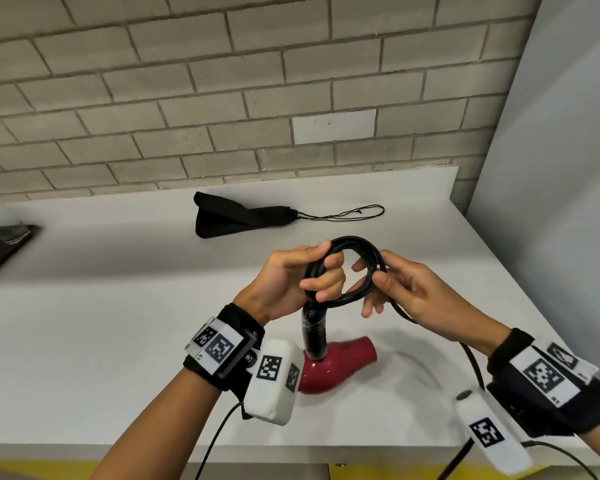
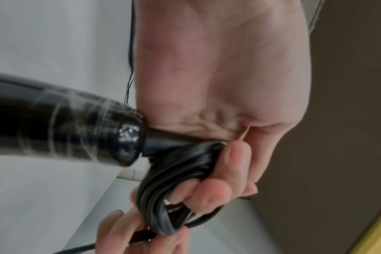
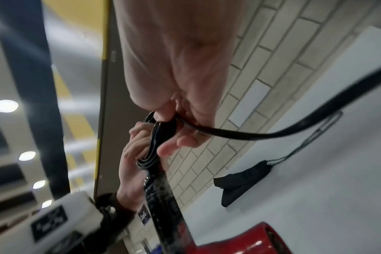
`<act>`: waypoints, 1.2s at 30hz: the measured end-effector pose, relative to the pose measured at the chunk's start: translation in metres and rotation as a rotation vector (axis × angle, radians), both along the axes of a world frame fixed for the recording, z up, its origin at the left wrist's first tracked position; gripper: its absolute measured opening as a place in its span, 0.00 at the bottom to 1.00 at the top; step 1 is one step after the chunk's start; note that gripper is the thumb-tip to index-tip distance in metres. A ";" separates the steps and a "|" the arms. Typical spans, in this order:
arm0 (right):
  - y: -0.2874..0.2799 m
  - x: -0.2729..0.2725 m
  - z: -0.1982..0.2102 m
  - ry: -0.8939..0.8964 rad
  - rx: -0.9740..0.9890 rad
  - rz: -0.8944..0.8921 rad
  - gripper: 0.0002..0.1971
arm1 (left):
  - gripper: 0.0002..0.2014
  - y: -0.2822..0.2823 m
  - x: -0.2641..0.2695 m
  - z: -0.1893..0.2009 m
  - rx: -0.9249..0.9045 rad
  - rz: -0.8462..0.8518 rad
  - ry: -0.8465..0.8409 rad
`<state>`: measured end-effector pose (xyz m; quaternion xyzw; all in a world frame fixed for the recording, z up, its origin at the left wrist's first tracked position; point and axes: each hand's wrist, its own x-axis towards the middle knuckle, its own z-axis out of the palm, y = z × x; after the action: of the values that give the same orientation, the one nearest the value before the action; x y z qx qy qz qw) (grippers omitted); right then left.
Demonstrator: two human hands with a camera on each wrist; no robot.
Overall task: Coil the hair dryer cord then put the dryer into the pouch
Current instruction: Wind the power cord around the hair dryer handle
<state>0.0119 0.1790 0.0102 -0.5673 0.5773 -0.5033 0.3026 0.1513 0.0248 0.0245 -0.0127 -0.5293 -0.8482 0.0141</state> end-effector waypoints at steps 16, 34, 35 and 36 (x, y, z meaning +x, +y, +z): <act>-0.013 0.012 0.005 0.536 -0.096 -0.198 0.07 | 0.14 0.003 -0.006 -0.003 0.009 -0.024 0.012; 0.013 -0.023 -0.002 0.576 0.073 -0.200 0.16 | 0.11 -0.004 -0.006 0.006 0.095 -0.048 -0.020; 0.021 -0.030 -0.009 0.629 0.126 -0.221 0.16 | 0.10 -0.008 -0.003 0.009 0.120 -0.041 0.000; 0.029 -0.037 -0.017 0.683 0.185 -0.252 0.17 | 0.10 -0.012 0.000 0.011 0.143 -0.027 0.020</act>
<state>-0.0256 0.2081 -0.0070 -0.5973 0.7532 -0.2643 0.0782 0.1512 0.0129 0.0360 -0.0275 -0.4668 -0.8839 0.0088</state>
